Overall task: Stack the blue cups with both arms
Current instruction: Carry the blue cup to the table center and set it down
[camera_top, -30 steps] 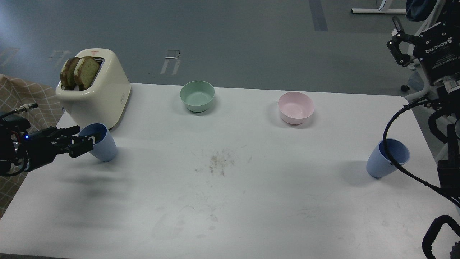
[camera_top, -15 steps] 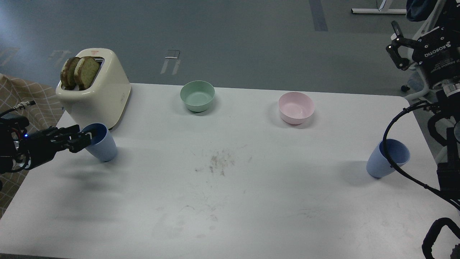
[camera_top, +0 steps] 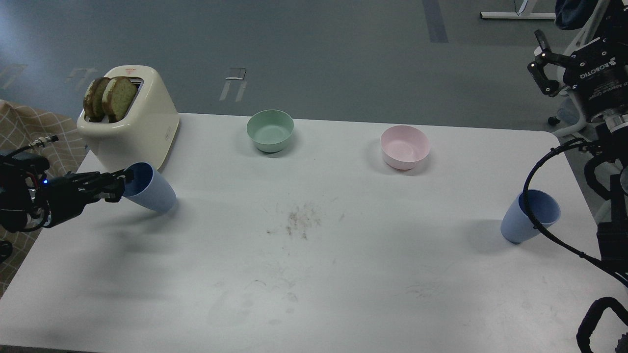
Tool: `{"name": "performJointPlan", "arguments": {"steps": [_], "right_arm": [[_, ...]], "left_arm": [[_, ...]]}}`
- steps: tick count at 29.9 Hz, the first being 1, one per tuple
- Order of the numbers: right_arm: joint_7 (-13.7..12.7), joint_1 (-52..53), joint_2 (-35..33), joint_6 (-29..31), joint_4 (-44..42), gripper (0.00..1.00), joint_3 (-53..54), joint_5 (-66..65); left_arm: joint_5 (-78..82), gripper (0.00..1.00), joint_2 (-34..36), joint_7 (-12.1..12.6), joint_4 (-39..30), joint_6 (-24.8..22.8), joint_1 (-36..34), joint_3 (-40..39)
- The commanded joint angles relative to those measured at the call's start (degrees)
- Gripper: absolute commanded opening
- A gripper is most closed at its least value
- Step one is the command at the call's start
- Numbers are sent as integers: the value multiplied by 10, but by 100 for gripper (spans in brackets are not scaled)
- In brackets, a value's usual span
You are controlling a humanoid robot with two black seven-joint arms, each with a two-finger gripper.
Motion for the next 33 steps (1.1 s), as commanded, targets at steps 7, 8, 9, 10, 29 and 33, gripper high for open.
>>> {"name": "performJointPlan", "arguments": {"steps": [7, 8, 9, 10, 29, 33], "right_arm": [[1, -28, -18, 0, 4, 100, 30, 0], [0, -32, -21, 0, 4, 100, 34, 0], [0, -36, -26, 0, 4, 100, 43, 0], [0, -41, -31, 0, 4, 100, 49, 0], [0, -121, -50, 0, 12, 100, 106, 35], [0, -134, -50, 0, 19, 100, 106, 43]], "left_arm": [[27, 0, 53, 0, -174, -87, -126, 0], [32, 0, 48, 0, -180, -94, -137, 0], [42, 0, 26, 0, -186, -110, -163, 0], [56, 0, -6, 0, -190, -128, -190, 4], [175, 0, -302, 8, -24, -186, -352, 256], [180, 0, -317, 25, 0, -186, -355, 267]]}}
